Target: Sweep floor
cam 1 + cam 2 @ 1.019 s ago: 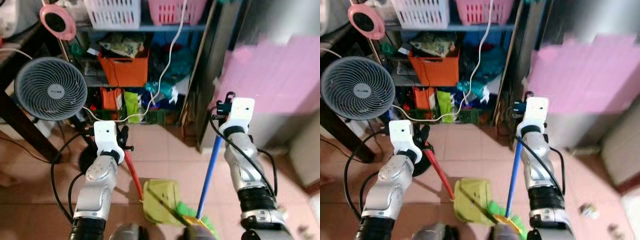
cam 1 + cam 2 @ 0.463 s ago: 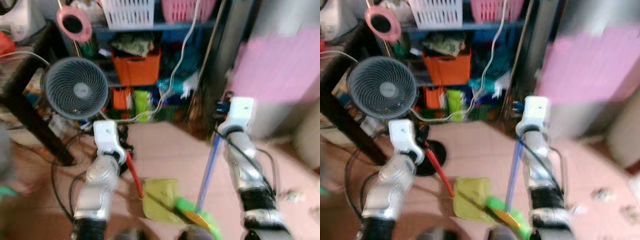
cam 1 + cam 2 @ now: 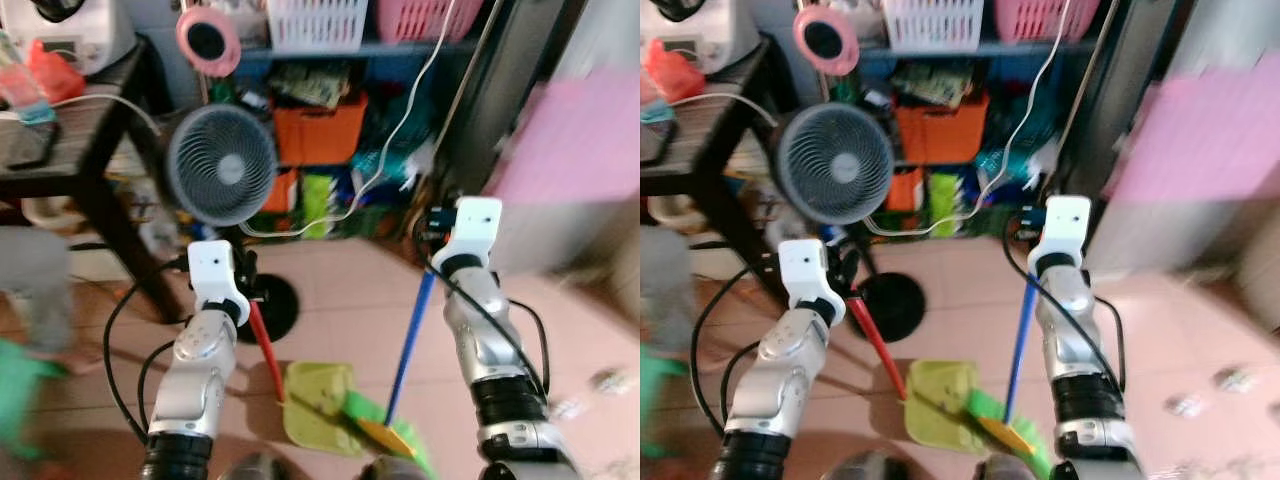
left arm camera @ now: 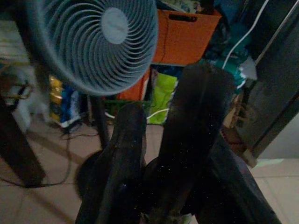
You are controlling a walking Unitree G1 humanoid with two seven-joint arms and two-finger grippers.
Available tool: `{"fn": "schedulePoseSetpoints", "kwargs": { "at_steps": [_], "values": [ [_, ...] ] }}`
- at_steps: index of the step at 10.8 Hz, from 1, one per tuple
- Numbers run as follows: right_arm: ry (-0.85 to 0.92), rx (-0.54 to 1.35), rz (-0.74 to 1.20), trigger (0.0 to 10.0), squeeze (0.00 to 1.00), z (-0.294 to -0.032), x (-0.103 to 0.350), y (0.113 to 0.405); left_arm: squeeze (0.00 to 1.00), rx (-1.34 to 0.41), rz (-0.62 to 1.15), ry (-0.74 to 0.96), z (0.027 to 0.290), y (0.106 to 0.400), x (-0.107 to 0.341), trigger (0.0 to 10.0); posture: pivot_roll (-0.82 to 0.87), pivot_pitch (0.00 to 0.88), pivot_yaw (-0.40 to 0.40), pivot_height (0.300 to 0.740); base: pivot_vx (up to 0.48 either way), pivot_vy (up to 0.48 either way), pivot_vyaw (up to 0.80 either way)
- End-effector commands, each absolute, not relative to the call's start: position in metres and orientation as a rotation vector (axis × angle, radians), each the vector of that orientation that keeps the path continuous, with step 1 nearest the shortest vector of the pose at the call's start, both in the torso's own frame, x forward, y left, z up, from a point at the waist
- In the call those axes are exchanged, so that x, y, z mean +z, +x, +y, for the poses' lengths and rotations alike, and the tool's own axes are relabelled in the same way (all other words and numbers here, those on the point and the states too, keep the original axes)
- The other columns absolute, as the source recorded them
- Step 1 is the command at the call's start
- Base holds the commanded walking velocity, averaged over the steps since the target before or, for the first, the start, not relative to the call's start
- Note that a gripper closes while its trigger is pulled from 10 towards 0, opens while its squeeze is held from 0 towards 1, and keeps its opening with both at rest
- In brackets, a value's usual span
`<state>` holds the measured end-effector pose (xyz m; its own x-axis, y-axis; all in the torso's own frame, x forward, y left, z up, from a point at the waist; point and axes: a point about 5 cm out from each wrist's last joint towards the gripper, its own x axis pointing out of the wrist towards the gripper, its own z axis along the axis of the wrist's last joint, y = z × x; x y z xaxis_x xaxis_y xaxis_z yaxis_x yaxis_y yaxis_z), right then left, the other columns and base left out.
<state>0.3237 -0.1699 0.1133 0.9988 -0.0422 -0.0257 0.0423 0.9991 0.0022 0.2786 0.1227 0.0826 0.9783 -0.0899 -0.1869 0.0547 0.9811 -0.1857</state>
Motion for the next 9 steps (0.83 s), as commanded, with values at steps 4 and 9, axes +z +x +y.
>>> {"fn": "schedulePoseSetpoints", "kwargs": {
  "at_steps": [4,9],
  "values": [
    [0.02,-0.029,0.017,10.0,0.0,-0.1693,0.1183,0.3259,0.0,-0.076,0.146,-0.19,0.1114,0.2811,0.0924,10.0,-0.1,0.0,0.02,0.74,0.0,0.0,-0.43],
    [0.015,0.011,0.0,10.0,0.0,-0.1641,0.1211,0.3258,0.0,-0.04,0.148,-0.192,0.1173,0.2833,0.0913,10.0,-0.11,0.0,0.015,0.74,0.0,0.0,0.0]
  ]
}}
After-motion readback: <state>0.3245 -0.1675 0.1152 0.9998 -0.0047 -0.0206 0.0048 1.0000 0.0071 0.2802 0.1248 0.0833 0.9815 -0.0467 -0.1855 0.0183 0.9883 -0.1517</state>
